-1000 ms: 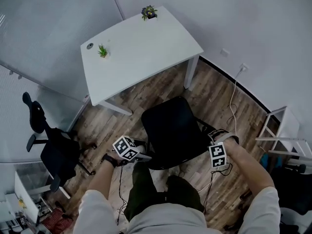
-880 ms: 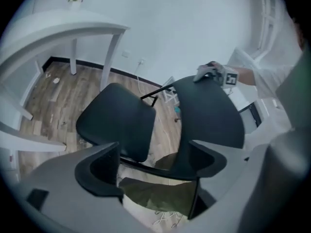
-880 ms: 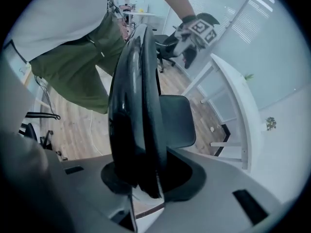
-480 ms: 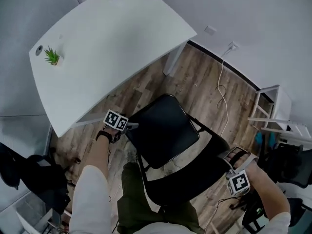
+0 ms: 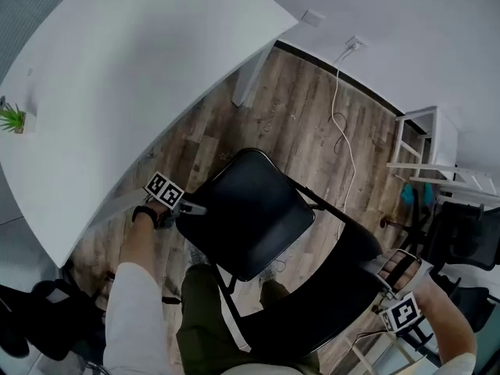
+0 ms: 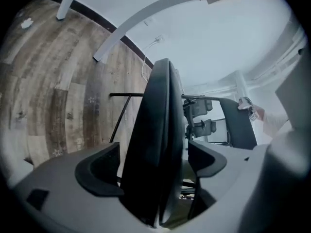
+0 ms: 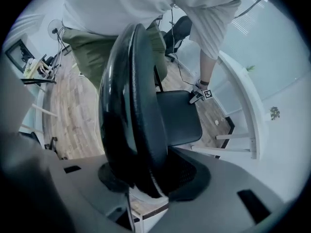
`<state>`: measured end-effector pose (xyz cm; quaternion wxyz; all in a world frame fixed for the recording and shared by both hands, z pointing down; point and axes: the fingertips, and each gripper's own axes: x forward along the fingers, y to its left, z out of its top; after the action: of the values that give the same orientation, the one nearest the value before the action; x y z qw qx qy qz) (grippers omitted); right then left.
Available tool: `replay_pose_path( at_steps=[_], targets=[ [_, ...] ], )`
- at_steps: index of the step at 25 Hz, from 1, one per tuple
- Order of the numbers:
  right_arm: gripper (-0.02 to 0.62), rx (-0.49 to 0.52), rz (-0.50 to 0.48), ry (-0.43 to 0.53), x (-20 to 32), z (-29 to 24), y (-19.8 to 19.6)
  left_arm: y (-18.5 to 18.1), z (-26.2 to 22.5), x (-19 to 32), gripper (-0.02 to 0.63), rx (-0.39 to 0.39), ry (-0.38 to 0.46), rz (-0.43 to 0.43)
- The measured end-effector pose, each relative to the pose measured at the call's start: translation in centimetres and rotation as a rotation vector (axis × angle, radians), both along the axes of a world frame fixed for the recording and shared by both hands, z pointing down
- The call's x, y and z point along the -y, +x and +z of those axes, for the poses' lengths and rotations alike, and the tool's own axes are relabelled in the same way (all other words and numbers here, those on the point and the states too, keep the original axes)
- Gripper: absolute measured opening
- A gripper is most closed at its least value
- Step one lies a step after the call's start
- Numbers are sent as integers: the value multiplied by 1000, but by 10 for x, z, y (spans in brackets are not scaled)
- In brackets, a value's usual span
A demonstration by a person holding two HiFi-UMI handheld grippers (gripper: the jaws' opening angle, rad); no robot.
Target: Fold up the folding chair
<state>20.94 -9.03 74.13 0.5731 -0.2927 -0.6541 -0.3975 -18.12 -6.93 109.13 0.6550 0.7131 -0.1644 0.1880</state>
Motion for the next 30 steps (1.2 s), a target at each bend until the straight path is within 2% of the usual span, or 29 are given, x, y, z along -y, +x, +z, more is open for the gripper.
replay_pose_path(
  at_steps=[3,6,7,8,11,13,23,30],
  targets=[
    [184,-3,6,7,-2,4,9,7,11,-2,441,-27,-31,9],
    [186,3,8,12,-5,6,15,21,10,-9,456,-111,-73,0],
    [186,0,3,13,-5,7,18,28,8,-13,450,-136,-80,22],
    [188,-9,-4,14,-5,9,22,34,7,-16,401,-147,-82,57],
    [193,-21,-11,20,-7,12,31,42,-3,-22,353,-180,-84,132],
    [193,5,3,27,-6,10,27,42,-10,-25,321,-191,-67,149],
    [184,70,75,-38,15,-13,-18,26,-35,-13,313,-87,43,113],
    [184,109,118,-77,30,-33,-42,35,-65,-24,295,-44,83,113]
  ],
)
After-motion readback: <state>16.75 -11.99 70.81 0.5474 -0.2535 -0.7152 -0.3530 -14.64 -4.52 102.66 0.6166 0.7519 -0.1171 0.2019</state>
